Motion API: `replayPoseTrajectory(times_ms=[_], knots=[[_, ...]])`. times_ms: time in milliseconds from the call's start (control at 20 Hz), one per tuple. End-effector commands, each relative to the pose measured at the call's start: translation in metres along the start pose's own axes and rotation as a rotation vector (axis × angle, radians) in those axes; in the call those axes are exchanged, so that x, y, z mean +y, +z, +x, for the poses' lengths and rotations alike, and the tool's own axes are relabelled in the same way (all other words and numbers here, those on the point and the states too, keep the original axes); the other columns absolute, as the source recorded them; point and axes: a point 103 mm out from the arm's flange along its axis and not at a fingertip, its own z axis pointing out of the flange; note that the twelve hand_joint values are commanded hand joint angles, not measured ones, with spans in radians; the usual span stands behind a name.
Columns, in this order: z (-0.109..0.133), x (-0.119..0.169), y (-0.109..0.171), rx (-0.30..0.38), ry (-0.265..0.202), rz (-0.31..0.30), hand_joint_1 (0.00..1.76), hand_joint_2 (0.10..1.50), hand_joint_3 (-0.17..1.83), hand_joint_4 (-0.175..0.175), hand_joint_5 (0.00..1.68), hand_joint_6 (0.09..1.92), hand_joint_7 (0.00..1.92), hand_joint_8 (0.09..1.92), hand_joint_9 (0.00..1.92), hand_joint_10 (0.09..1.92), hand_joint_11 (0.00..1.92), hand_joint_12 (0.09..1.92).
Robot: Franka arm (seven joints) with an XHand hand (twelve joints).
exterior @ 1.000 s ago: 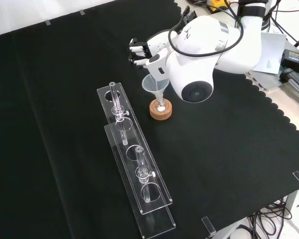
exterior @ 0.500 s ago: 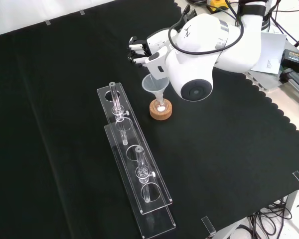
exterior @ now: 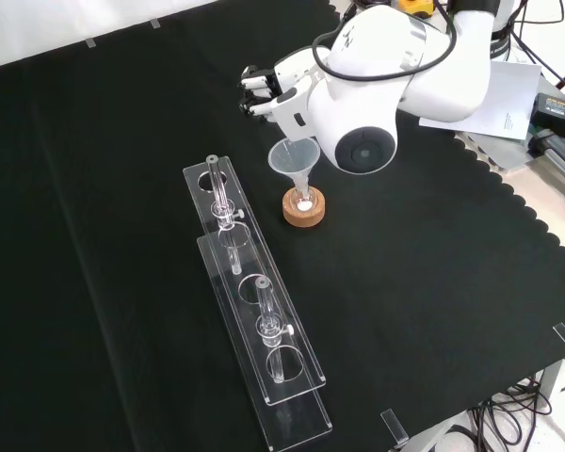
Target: Pour all the NaCl from the weighing funnel into the round-bottom flask.
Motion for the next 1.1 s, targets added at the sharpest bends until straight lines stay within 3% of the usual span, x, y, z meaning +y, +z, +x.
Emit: replayPoseTrajectory(times_ms=[50, 550, 1100], knots=[[0.0, 0.002, 0.008, 0.071, -0.013, -0.003, 1.1, 0.67, 0.71, 0.175, 1.18, 0.87, 0.53, 0.66, 0.95, 0.34, 0.75, 1.07], [-0.005, 0.007, 0.021, 0.144, -0.021, -0.018, 1.1, 0.67, 0.7, 0.175, 1.18, 0.87, 0.53, 0.66, 0.94, 0.34, 0.76, 1.06], [-0.013, 0.011, 0.042, 0.347, -0.031, -0.017, 1.1, 0.67, 0.7, 0.175, 1.18, 0.87, 0.53, 0.66, 0.94, 0.33, 0.76, 1.06]])
